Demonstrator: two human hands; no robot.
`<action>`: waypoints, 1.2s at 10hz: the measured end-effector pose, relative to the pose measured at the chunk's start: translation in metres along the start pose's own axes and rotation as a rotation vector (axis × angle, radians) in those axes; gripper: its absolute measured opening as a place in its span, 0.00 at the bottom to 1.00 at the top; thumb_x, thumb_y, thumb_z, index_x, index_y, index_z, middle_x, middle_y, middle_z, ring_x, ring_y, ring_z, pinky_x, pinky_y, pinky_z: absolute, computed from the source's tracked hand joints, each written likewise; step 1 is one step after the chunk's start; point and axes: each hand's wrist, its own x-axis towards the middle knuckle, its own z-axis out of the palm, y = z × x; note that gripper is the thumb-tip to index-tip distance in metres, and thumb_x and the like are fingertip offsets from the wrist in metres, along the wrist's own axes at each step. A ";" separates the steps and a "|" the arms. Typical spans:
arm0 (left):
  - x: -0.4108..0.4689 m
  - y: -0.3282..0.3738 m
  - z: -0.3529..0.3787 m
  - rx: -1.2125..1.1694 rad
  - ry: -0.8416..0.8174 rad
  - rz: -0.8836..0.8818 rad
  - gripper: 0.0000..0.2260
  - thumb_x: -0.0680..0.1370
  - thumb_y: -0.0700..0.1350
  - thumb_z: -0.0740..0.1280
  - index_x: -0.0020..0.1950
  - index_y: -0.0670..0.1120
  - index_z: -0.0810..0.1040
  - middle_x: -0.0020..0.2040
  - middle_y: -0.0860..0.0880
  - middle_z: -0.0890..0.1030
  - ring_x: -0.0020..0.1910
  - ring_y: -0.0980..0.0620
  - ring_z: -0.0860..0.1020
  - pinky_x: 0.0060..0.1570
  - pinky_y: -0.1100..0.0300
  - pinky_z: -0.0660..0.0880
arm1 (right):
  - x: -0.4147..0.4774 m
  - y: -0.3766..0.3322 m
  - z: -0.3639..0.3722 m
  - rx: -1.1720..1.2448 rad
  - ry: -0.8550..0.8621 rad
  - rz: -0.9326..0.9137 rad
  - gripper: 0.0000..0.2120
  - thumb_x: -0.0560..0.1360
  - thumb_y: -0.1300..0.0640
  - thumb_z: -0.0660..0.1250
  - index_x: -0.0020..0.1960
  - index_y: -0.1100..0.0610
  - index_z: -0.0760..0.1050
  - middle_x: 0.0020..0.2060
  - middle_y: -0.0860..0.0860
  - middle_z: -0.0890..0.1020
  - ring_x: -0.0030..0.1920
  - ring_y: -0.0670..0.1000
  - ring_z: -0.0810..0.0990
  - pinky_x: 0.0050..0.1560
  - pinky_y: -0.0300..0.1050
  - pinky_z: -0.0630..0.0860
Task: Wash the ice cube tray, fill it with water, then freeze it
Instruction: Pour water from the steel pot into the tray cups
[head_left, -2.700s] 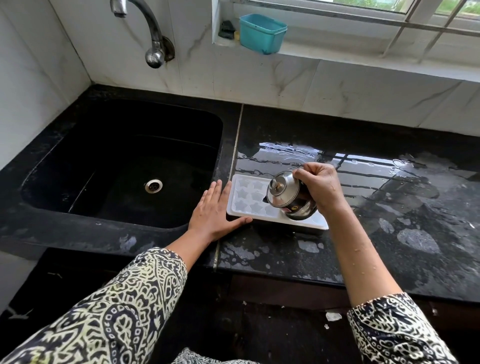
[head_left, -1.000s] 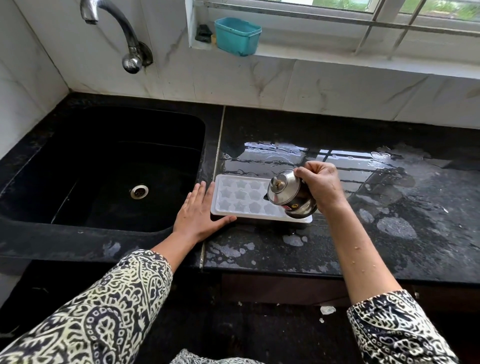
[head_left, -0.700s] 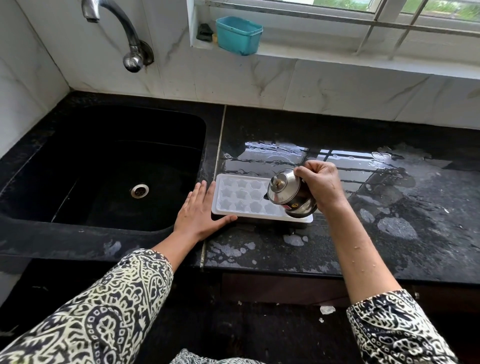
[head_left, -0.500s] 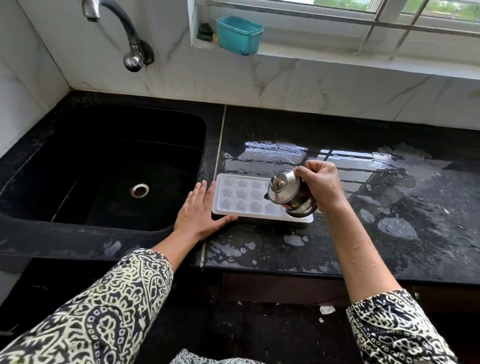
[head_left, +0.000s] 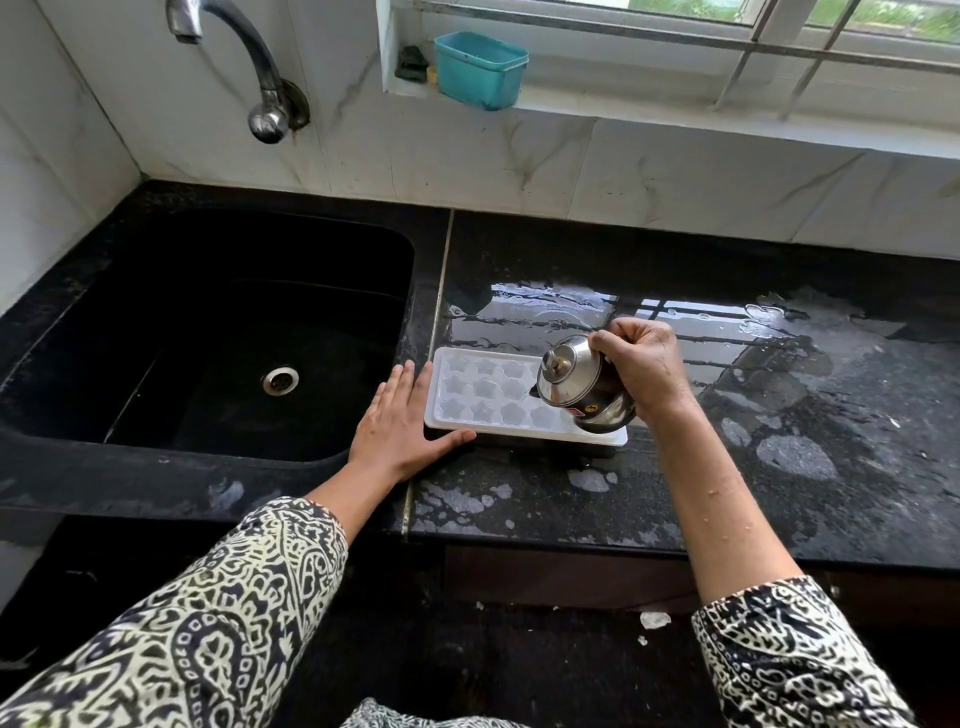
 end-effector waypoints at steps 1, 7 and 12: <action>0.000 0.000 0.000 0.000 0.000 0.001 0.52 0.65 0.78 0.49 0.79 0.49 0.39 0.79 0.46 0.42 0.77 0.51 0.39 0.72 0.57 0.36 | 0.000 0.000 0.000 -0.002 -0.004 -0.003 0.12 0.72 0.61 0.68 0.32 0.61 0.70 0.27 0.54 0.69 0.28 0.46 0.67 0.30 0.40 0.68; 0.001 -0.002 0.002 -0.006 0.005 -0.003 0.52 0.65 0.78 0.50 0.79 0.49 0.39 0.79 0.46 0.42 0.77 0.52 0.39 0.74 0.56 0.37 | -0.001 0.000 -0.001 0.044 0.008 0.000 0.18 0.71 0.64 0.68 0.27 0.56 0.65 0.24 0.50 0.67 0.24 0.42 0.65 0.27 0.34 0.66; 0.002 -0.002 0.004 -0.001 -0.003 -0.003 0.53 0.64 0.79 0.48 0.79 0.49 0.39 0.79 0.46 0.42 0.77 0.51 0.39 0.74 0.55 0.38 | -0.003 0.004 -0.021 0.464 0.042 0.164 0.14 0.73 0.65 0.66 0.31 0.57 0.69 0.23 0.46 0.72 0.27 0.44 0.70 0.29 0.34 0.70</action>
